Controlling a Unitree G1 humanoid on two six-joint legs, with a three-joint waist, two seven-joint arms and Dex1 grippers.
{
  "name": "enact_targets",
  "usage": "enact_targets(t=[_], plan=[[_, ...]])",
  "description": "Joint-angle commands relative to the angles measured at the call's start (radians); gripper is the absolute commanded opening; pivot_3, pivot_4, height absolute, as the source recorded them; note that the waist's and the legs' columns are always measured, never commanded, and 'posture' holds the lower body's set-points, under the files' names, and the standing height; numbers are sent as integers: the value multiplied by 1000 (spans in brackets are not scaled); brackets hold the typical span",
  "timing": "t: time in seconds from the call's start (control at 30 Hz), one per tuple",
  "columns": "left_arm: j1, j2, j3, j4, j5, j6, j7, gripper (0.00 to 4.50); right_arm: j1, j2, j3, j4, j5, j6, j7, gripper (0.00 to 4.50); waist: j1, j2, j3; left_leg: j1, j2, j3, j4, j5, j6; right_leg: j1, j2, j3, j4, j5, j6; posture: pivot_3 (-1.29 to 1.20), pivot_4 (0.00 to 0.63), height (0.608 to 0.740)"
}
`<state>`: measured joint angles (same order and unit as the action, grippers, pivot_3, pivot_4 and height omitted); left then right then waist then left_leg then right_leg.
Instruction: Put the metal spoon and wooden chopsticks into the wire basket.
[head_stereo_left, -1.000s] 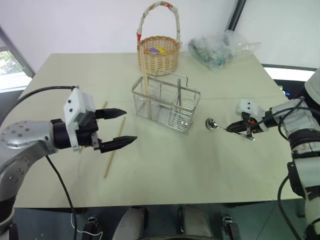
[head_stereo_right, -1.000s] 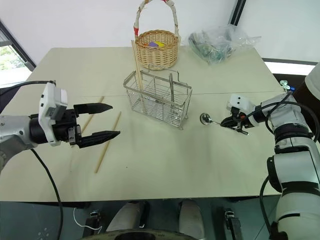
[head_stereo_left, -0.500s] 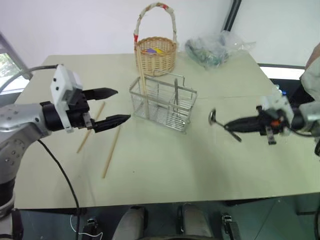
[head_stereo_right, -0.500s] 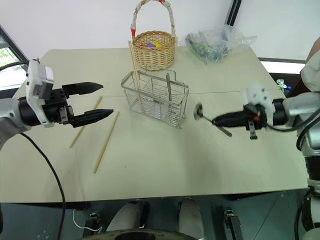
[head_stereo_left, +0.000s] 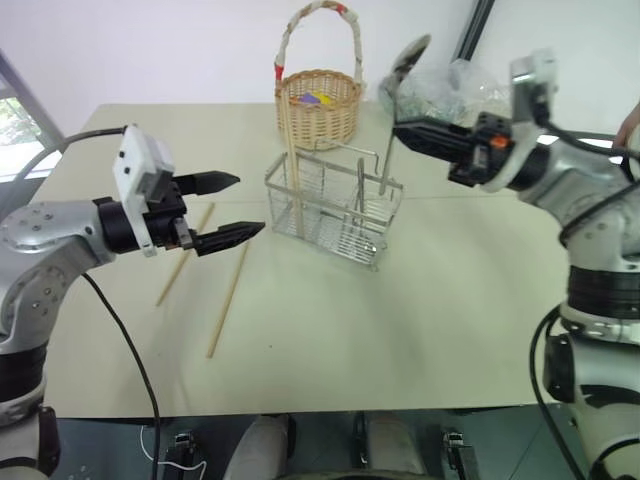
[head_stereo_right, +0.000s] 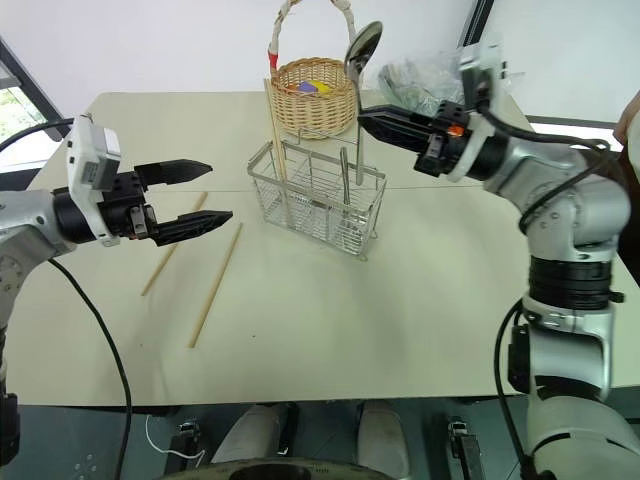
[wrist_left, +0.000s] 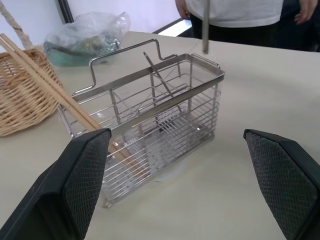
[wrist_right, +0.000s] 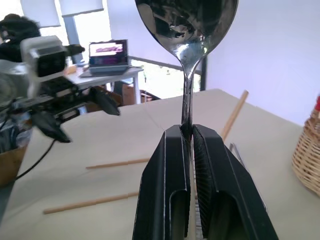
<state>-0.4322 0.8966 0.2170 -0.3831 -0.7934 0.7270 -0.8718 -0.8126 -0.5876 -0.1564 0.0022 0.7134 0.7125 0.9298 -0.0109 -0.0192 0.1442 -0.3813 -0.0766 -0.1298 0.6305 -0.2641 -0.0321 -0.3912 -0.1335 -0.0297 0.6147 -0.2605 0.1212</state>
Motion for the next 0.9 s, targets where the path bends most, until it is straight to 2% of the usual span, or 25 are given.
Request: enact_targets(t=[0.03,0.3,0.4,0.6,0.8,0.9], plan=[[-7,0,27,-22,2,-16,6,4500,-27,39,7,-4,-23,-47,-40,72,0,0,0,0,0,0,0,0,0,0,0,0,0,0,0,0,150,674],[3,13,64,-59,-22,9,31,4500,34,86,83,79,-166,-126,-104,72,-1,0,0,2,1,-1,0,0,0,1,2,0,2,0,0,0,150,674],[5,18,74,-63,-25,13,34,4500,49,92,86,71,-162,-98,-108,1077,-2,0,0,2,1,-1,0,0,0,0,2,0,3,0,0,0,150,674],[-4,21,74,-48,-26,10,37,4500,74,89,81,-15,-165,-97,-126,4082,-2,0,0,2,1,-1,0,0,0,0,2,0,4,0,0,0,150,674],[-36,-18,92,56,-17,12,96,4500,58,29,3,-124,-70,-43,-100,4082,2,0,0,2,1,-2,0,0,0,0,2,0,4,0,0,0,150,674],[-88,-43,105,212,37,2,185,4500,35,-58,-72,-198,49,41,-49,4082,5,0,1,3,1,-3,0,0,0,2,2,-1,4,0,0,0,150,674]])
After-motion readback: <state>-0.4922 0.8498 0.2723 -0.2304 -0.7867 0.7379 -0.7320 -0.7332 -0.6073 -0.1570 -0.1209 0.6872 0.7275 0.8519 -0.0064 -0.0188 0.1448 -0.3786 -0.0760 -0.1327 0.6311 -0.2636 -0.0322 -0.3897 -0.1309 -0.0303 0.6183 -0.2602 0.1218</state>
